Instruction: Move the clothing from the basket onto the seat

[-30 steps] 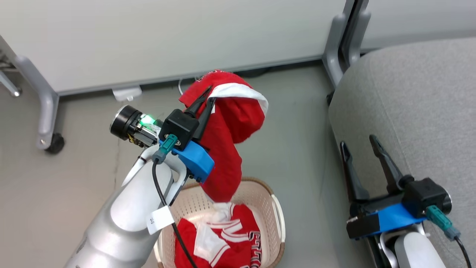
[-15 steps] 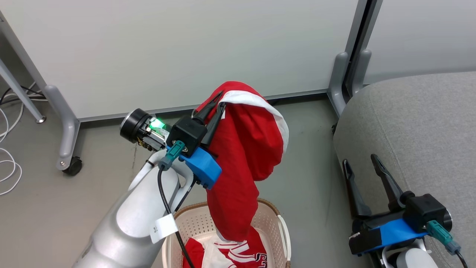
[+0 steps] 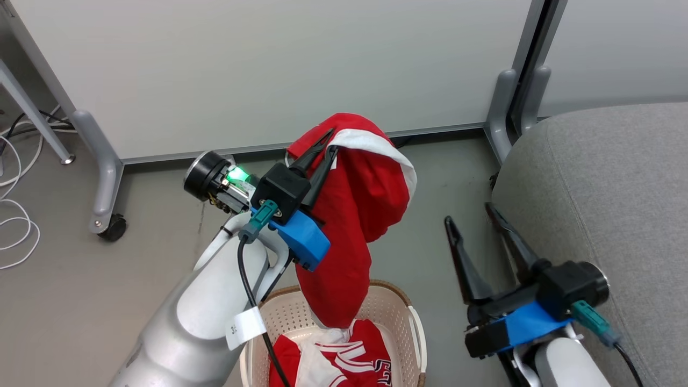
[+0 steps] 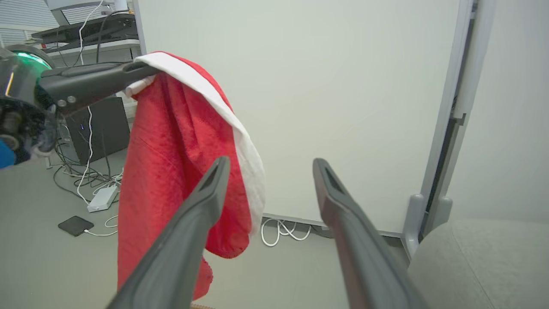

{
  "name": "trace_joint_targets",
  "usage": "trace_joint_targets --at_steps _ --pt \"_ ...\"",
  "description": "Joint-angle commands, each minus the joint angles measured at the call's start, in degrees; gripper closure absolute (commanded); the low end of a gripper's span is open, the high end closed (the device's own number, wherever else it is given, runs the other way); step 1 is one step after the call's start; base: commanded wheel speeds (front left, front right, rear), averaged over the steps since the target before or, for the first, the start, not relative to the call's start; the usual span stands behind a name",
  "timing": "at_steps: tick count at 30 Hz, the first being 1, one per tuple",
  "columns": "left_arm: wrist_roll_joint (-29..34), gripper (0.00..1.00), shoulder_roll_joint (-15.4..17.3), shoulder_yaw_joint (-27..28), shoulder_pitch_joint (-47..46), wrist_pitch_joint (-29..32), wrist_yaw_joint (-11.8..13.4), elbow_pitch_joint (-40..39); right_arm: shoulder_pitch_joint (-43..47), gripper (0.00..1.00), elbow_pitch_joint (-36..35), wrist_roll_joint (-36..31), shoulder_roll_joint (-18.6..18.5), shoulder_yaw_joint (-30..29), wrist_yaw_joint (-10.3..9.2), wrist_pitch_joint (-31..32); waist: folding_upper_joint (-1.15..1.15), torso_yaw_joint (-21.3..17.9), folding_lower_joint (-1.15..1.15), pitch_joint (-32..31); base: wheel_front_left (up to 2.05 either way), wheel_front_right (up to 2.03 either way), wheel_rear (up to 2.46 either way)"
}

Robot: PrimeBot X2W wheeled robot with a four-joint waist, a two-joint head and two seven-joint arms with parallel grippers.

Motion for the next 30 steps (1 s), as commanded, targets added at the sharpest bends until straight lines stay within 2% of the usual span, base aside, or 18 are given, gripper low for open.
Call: trace_joint_targets --at_steps 1,11,17,27,28,29,30 --pt "0.29 1.0 -0.17 0.0 -1.08 -0.27 -0.16 -0.1 -1.01 0.0 0.27 -0.04 -0.14 0.88 0.01 -0.22 0.0 0.23 0.0 0.26 0.0 0.0 0.0" --pt "-0.17 1.0 -2.43 -1.83 -3.17 -0.22 -0.43 -0.68 -9.59 0.0 4.41 1.34 -0.16 11.45 0.01 -0.22 0.0 2.78 0.0 2.48 0.0 0.0 0.0" --pt "-0.64 1.0 -3.41 -3.26 -4.69 -0.23 -0.58 -1.24 -15.14 0.0 9.97 0.6 -0.16 12.91 0.01 -0.22 0.0 4.52 0.0 3.89 0.0 0.0 0.0" --pt "-1.69 1.0 -4.02 -5.46 -6.23 -0.22 -0.47 -2.93 -22.3 0.0 23.54 2.0 -0.14 15.31 0.01 -0.22 0.0 6.26 0.0 5.17 0.0 0.0 0.0" --pt "-1.83 1.0 -4.04 -5.56 -6.24 -0.22 -0.46 -3.16 -22.64 0.6 24.73 2.77 -0.16 15.7 0.01 -0.22 0.0 6.28 0.0 5.15 0.0 0.0 0.0" --pt "-1.98 1.0 -4.07 -5.72 -6.15 -0.22 -0.4 -3.32 -23.21 1.0 25.55 3.31 -0.16 15.94 0.01 -0.22 0.0 6.26 0.0 5.1 0.0 0.0 0.0" --pt "-2.13 1.0 -4.08 -5.87 -6.0 -0.23 -0.34 -3.48 -23.66 1.0 26.06 3.91 -0.16 16.15 0.01 -0.22 0.0 6.24 0.0 5.06 0.0 0.0 0.0"
